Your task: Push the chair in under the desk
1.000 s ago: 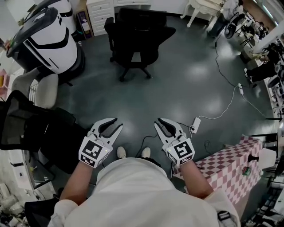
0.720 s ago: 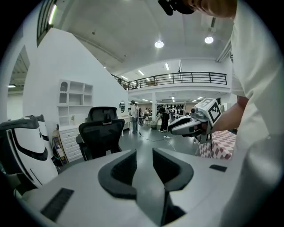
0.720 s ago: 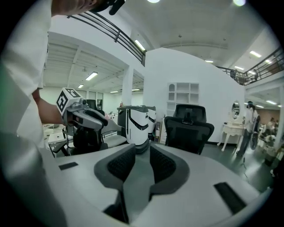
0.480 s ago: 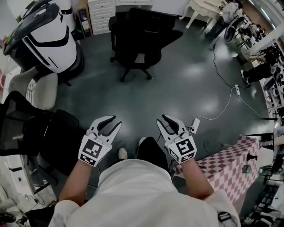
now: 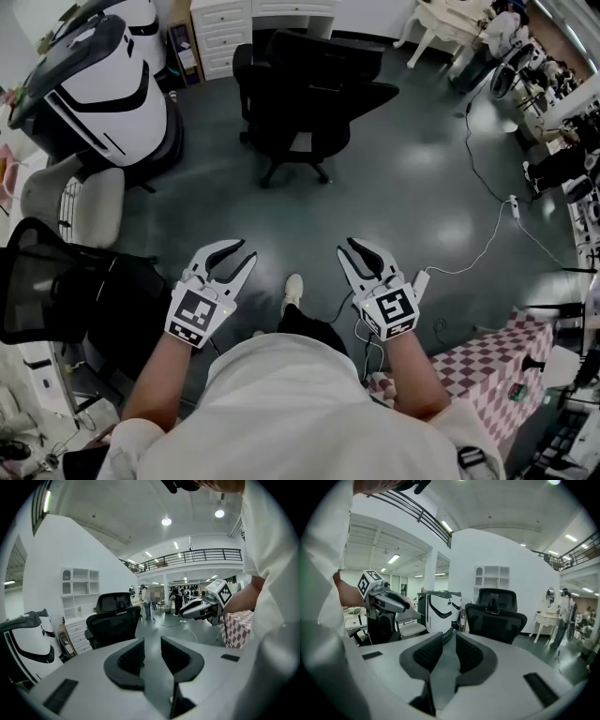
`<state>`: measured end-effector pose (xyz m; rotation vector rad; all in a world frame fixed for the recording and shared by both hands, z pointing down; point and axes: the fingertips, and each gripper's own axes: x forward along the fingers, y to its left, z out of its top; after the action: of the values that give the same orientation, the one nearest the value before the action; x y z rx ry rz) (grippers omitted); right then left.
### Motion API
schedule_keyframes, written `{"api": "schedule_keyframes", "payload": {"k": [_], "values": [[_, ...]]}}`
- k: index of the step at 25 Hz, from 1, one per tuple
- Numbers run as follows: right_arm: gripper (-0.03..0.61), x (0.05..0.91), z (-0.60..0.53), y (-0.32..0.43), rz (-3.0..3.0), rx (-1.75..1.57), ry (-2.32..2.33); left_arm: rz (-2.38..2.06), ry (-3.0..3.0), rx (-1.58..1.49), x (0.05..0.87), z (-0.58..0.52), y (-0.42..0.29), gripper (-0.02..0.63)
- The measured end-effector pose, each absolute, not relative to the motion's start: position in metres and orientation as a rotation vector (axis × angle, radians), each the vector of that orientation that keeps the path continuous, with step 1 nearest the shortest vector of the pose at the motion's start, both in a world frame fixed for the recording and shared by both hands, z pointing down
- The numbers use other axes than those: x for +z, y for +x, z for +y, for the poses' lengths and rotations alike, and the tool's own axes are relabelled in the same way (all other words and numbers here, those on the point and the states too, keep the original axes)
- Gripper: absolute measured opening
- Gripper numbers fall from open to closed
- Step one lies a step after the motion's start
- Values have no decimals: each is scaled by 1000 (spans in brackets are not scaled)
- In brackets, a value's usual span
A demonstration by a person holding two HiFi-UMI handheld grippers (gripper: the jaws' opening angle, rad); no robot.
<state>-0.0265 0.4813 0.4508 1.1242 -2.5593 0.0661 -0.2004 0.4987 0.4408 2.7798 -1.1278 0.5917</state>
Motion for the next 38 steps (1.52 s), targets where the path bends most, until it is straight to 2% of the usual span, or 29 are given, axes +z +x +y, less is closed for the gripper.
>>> {"api": "schedule_keyframes", "payload": {"k": [9, 17, 29, 38], "values": [[84, 444, 367, 15, -2575, -29, 1049, -1198, 2771, 682, 433, 385, -164, 110], [84, 450, 304, 41, -2608, -38, 1008, -1226, 2747, 774, 437, 327, -141, 114], [84, 451, 208, 44, -2516, -208, 920, -1215, 2809, 864, 439, 230, -143, 126], [90, 456, 101, 36, -2319, -353, 873, -1194, 2906, 967, 444, 114, -159, 138]]}}
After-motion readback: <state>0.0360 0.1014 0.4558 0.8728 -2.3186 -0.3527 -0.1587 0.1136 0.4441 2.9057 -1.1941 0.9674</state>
